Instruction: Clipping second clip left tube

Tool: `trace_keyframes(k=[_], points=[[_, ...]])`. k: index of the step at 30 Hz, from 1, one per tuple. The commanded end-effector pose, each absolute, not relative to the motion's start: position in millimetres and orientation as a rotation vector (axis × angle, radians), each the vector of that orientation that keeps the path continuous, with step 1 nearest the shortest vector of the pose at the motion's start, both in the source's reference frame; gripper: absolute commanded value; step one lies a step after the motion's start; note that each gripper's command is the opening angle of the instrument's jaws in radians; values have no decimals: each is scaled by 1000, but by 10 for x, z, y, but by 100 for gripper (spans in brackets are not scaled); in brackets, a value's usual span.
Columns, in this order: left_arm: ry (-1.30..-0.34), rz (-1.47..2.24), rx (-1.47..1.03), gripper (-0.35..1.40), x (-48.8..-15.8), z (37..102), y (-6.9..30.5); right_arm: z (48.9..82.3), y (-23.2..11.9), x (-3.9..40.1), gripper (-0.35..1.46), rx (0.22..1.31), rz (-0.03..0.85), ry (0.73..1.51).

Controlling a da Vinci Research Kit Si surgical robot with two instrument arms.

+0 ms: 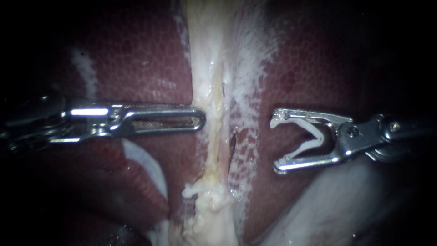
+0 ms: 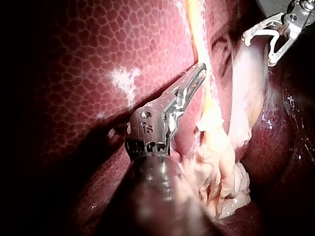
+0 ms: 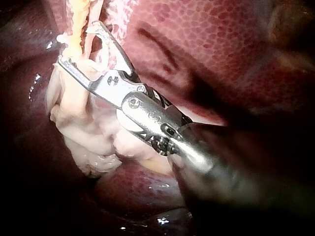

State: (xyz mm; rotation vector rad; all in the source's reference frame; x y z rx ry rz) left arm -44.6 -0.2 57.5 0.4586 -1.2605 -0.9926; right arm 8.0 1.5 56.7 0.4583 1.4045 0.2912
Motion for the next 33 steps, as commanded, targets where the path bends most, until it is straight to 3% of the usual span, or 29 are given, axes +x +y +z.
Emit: trace_keyframes(k=[1,10,17,33], points=[[-1261,-993,459,-35,-446,575,-2,567,15,80,60,458,291,1405],[-1261,-993,468,-35,-438,564,2,570,10,80,60,474,307,1398],[-1261,-989,471,-35,-428,539,7,575,-2,88,60,568,413,1380],[-1304,-995,441,-35,-400,492,19,604,-31,126,59,670,483,1327]])
